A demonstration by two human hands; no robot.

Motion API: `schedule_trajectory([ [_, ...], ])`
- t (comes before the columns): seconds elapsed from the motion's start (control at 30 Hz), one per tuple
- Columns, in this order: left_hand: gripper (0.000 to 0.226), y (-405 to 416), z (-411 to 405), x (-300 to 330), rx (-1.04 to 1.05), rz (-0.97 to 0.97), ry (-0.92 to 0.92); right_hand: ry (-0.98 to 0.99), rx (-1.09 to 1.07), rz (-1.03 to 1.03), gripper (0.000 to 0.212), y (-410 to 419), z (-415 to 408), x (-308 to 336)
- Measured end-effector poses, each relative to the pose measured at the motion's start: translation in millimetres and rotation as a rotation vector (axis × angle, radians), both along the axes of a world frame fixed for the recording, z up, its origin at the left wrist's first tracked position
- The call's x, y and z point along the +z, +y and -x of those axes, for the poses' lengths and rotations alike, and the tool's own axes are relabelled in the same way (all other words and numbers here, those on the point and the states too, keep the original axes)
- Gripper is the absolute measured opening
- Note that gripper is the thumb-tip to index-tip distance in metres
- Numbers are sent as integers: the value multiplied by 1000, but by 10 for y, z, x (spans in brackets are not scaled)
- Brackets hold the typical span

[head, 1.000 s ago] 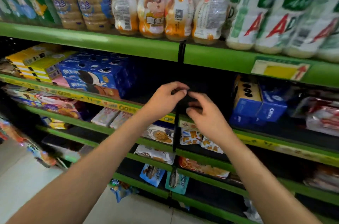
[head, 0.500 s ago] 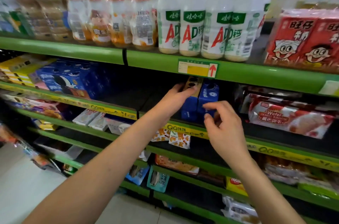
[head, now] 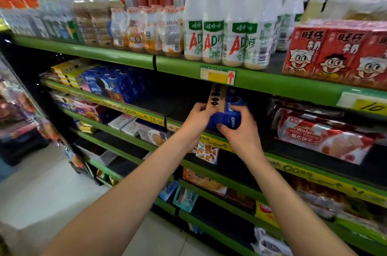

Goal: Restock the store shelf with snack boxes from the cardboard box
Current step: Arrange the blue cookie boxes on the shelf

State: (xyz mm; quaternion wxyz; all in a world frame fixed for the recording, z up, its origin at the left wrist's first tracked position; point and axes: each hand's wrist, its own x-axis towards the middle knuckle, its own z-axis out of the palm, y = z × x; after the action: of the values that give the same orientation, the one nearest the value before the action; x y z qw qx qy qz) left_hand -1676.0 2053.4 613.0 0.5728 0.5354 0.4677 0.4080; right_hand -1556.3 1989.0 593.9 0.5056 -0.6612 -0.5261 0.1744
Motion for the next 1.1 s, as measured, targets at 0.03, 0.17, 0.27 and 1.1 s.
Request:
schedule_trajectory([
  [0.03,22,-28,23,-3,28,36,-65,3,1,-20,56,-21,25,-21],
  [0.17,27,-101,151,70,98,214,-332,41,0,-88,44,-78,108,-15],
  [0.27,31,-139,348,85,57,342,-423,34,38,-126,31,-96,170,-18],
  [1.1,83,772,1821,-410,-45,240,-295,404,-15,-202,21,1035,1384,-144],
])
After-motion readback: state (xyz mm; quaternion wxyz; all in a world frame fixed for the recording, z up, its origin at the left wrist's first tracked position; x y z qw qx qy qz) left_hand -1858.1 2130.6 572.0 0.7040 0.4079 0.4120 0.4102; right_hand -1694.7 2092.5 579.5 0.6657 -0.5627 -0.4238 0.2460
